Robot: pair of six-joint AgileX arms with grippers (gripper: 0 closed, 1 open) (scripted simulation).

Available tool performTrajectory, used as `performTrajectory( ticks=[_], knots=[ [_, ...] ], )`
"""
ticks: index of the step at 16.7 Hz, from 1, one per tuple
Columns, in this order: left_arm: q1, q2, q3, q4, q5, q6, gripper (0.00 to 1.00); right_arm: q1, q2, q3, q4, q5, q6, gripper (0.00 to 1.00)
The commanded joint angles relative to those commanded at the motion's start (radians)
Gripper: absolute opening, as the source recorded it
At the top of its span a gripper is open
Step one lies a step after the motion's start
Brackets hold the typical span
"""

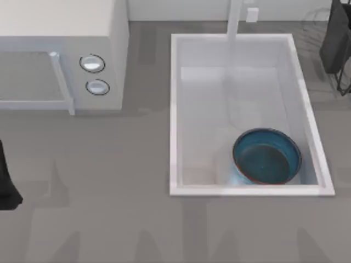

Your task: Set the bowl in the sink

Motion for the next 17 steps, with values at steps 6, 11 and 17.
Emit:
performTrajectory(
  ticks=[6, 11, 17],
  knots=[
    [0.000, 0.000, 0.000, 0.000, 0.000, 0.000, 1.00, 0.054, 0.580, 0.411, -0.275, 0.004, 0.062, 1.00],
    [0.000, 0.000, 0.000, 0.000, 0.000, 0.000, 1.00, 0.106, 1.151, 0.779, -0.538, 0.008, 0.116, 1.00],
    [0.000, 0.000, 0.000, 0.000, 0.000, 0.000, 1.00, 0.159, 1.650, 1.156, -0.784, 0.007, 0.172, 1.00]
  ],
)
